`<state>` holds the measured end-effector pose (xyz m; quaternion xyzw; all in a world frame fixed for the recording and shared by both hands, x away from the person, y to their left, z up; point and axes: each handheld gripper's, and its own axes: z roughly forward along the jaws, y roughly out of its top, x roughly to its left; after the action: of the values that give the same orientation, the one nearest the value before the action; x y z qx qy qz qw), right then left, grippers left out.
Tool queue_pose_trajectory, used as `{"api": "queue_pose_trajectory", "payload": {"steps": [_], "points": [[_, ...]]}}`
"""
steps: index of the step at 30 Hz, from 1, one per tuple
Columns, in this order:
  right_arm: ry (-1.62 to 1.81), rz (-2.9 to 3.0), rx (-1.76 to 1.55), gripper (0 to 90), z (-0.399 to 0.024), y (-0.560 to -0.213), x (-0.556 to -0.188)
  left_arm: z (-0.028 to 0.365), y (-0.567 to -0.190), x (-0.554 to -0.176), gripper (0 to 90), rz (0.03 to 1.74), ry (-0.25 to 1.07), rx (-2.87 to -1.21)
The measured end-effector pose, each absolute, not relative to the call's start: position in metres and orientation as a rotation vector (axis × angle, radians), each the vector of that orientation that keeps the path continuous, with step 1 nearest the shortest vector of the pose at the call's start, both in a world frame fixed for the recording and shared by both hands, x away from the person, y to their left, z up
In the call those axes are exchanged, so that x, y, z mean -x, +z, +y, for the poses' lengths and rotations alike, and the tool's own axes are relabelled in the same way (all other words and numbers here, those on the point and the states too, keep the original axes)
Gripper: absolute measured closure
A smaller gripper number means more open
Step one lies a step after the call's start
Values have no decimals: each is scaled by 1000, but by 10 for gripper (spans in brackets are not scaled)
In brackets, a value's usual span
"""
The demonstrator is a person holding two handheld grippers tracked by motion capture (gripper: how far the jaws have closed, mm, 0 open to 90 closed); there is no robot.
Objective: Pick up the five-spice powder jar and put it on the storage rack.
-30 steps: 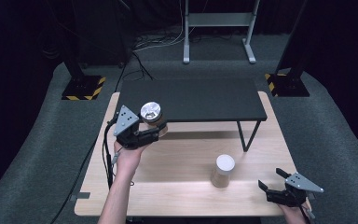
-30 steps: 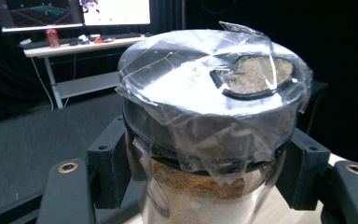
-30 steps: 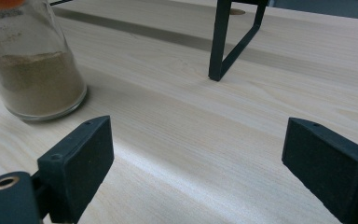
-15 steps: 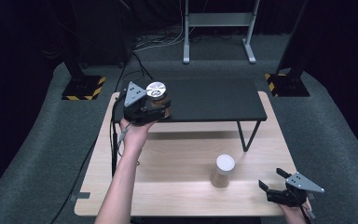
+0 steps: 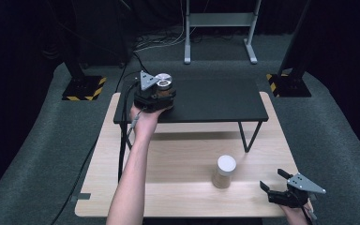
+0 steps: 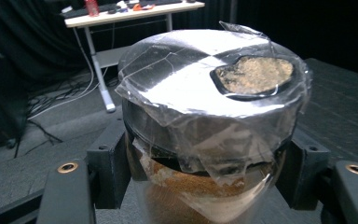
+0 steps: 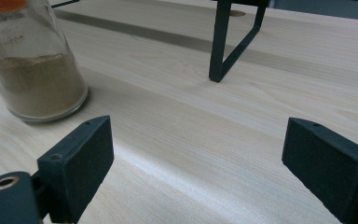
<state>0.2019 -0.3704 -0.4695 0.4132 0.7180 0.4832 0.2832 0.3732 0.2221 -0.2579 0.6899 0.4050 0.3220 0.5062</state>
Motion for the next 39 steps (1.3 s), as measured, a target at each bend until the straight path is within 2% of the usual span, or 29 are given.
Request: {"api": "queue_pose_trajectory", "payload": {"steps": [10,17,31,33,39], "points": [[1294,1927,-1103,77,-371,-469,-202,213,-263,-377,310,1014,783,-1675],[1293,1931,-1099,77,-371,-469,-203,222,-270,-366,186,1012,795,-1678],[1283,1929,-1108,77,-368,-468,-202,277,-299,-310,115,864,768,-1674],[1286,1926,-1110,77,-368,-469,-201,285,-307,-300,83,847,766,-1656],[1284,1925,-1111,77,-368,-469,-201,301,-337,-268,68,826,774,-1627]]}}
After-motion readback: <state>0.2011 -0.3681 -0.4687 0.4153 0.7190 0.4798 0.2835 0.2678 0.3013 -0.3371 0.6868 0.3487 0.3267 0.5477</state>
